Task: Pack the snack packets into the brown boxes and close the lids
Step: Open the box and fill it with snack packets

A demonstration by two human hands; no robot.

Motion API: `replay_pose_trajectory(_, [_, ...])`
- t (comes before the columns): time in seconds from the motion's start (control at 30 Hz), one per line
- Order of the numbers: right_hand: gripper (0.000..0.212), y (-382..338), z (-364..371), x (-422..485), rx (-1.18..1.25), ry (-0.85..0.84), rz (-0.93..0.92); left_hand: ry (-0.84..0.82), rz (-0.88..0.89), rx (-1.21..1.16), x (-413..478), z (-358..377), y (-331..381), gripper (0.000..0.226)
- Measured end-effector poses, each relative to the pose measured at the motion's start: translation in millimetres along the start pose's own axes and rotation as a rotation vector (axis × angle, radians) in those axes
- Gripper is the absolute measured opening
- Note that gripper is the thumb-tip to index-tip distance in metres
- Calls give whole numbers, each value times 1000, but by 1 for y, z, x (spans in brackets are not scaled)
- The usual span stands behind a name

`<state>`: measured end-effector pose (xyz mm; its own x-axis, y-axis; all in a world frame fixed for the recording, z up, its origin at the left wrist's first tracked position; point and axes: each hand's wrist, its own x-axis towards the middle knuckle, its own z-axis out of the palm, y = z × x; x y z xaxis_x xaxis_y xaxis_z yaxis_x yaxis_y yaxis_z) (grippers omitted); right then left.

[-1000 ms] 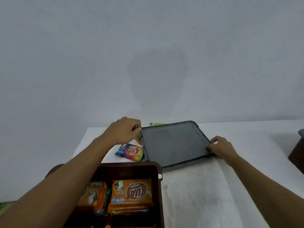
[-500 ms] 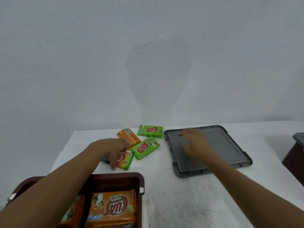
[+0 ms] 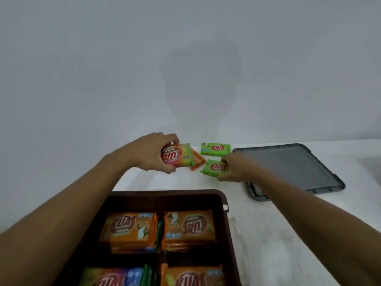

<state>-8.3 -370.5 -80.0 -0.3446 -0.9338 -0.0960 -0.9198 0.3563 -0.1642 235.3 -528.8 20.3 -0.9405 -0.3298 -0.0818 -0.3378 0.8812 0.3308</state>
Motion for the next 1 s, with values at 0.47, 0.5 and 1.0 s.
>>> replay_pose_trajectory(0.47, [66, -136, -39, -136, -133, 25, -345, -53, 228, 330, -137, 28, 7, 59])
replay_pose_trajectory(0.5, [66, -141, -34, -140, -200, 49, -354, -60, 230, 387, -141, 32, 8, 56])
replay_pose_trajectory(1.0, [9, -65, -41, -53, 128, 335, -194, -26, 173, 383, -66, 7, 7, 35])
